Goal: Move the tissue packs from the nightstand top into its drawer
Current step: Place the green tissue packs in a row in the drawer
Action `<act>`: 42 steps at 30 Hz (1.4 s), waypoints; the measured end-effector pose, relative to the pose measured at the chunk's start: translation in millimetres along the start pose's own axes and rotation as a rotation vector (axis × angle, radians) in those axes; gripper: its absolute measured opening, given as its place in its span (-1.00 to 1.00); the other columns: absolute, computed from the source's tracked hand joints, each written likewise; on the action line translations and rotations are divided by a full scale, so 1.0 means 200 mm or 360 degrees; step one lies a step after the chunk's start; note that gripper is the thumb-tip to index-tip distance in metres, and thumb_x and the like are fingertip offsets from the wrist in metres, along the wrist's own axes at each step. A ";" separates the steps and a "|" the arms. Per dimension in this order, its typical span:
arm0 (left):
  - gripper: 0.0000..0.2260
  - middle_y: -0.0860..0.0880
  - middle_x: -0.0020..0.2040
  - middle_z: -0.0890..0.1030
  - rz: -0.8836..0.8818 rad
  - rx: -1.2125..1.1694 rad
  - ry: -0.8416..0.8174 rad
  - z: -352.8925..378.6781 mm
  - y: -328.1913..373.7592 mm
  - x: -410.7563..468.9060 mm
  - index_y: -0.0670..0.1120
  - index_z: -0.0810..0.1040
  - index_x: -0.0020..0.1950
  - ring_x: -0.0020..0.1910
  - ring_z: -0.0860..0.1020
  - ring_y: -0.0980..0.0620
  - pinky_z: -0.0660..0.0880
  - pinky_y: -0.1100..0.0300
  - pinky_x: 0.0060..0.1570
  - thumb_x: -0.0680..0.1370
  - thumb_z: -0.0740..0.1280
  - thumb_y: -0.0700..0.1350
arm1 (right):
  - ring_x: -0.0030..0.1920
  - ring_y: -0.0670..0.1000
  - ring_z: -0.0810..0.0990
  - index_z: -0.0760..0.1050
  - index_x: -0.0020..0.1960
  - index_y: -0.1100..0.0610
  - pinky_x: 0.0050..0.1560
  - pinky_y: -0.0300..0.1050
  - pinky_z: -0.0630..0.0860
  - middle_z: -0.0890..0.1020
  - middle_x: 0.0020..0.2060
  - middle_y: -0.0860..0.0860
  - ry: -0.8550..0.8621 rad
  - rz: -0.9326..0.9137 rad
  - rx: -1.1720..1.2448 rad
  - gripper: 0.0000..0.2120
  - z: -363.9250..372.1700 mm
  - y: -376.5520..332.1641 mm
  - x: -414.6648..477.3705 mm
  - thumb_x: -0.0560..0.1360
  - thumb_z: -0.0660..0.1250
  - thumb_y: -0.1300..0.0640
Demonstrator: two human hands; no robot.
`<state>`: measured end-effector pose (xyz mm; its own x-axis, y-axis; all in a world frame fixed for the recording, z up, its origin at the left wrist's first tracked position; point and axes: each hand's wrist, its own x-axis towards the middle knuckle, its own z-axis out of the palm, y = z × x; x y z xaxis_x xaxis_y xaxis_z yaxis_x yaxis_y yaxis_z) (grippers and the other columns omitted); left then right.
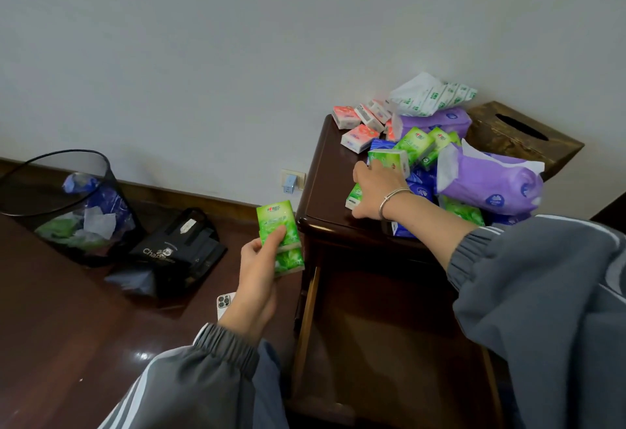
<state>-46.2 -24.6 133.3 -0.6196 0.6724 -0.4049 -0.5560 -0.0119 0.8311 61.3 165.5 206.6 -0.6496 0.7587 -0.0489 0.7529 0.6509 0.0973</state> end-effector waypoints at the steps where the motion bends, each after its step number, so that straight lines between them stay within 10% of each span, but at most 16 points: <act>1: -0.52 -0.29 0.18 0.56 0.0004 -0.0017 0.0034 -0.01 -0.01 -0.01 -0.27 0.39 0.32 -0.06 0.62 -0.10 0.56 0.09 -0.27 0.51 0.39 -0.04 | 0.03 0.19 0.51 0.31 0.19 0.11 -0.14 -0.07 0.36 0.45 0.11 0.13 0.0034 -0.0018 0.0021 -0.38 0.00 0.00 -0.02 0.24 0.47 -0.05; 8: -0.51 -0.24 0.17 0.57 0.0029 -0.0075 0.0330 -0.16 -0.13 -0.06 -0.23 0.38 0.32 -0.02 0.63 -0.10 0.56 0.17 -0.37 0.50 0.40 -0.02 | -0.02 0.03 0.46 0.31 0.15 0.02 -0.06 -0.09 0.42 0.43 0.03 -0.01 0.0395 -0.0368 0.0781 -0.37 0.12 0.00 -0.53 0.14 0.41 -0.07; 14: -0.57 -0.17 -0.08 0.63 -0.0166 -0.0115 0.0306 -0.22 -0.29 -0.05 -0.31 0.46 0.27 -0.22 0.62 -0.05 0.52 0.23 -0.48 0.52 0.38 -0.06 | 0.18 0.00 0.40 0.21 0.28 -0.05 0.17 -0.10 0.36 0.36 0.19 -0.07 -0.0392 -0.0195 0.0570 -0.26 0.85 -0.09 -0.90 0.20 0.46 -0.09; 23: -0.53 -0.23 -0.08 0.57 -0.0227 0.0002 0.0356 -0.26 -0.32 0.03 -0.32 0.50 0.22 -0.36 0.54 -0.07 0.39 0.27 -0.63 0.48 0.40 0.01 | 0.41 0.13 0.25 0.03 0.48 0.06 0.38 0.10 0.18 0.26 0.39 0.08 -0.0804 -0.0217 0.0463 -0.06 1.25 -0.28 -0.80 0.28 0.48 -0.07; 28: -0.65 -0.09 -0.21 0.62 -0.0267 -0.0035 0.0319 -0.28 -0.34 0.07 -0.21 0.53 0.15 -0.32 0.60 -0.01 0.48 0.26 -0.49 0.48 0.40 -0.01 | 0.52 0.12 0.04 -0.17 0.54 0.02 0.50 0.04 0.07 0.07 0.52 0.08 -0.1061 0.0279 0.1253 0.14 1.20 -0.13 -0.80 0.25 0.56 -0.01; 35: -0.66 -0.09 -0.18 0.62 -0.0254 -0.0048 0.0206 -0.26 -0.34 0.09 -0.21 0.53 0.18 -0.25 0.59 -0.02 0.49 0.15 -0.34 0.50 0.38 -0.03 | 0.04 0.09 0.53 0.35 0.31 0.23 -0.29 -0.14 0.54 0.53 0.10 0.14 -0.1457 0.1254 0.1772 -0.57 1.25 -0.08 -0.86 0.47 0.36 0.25; 42: -0.63 -0.10 -0.12 0.63 -0.0293 -0.0064 0.0253 -0.27 -0.34 0.08 -0.21 0.49 0.24 -0.20 0.62 -0.02 0.52 0.11 -0.26 0.51 0.38 -0.05 | -0.01 0.12 0.55 0.33 0.07 0.15 -0.32 -0.11 0.54 0.50 0.04 0.18 -0.1354 0.1315 0.1662 -0.71 1.29 -0.17 -0.83 0.42 0.34 0.33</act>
<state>-49.1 -52.3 50.2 -0.5835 0.5409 -0.6058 -0.6873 0.0683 0.7231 170.7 24.9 -44.8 -0.0633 0.4574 -0.8870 0.8262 -0.4746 -0.3037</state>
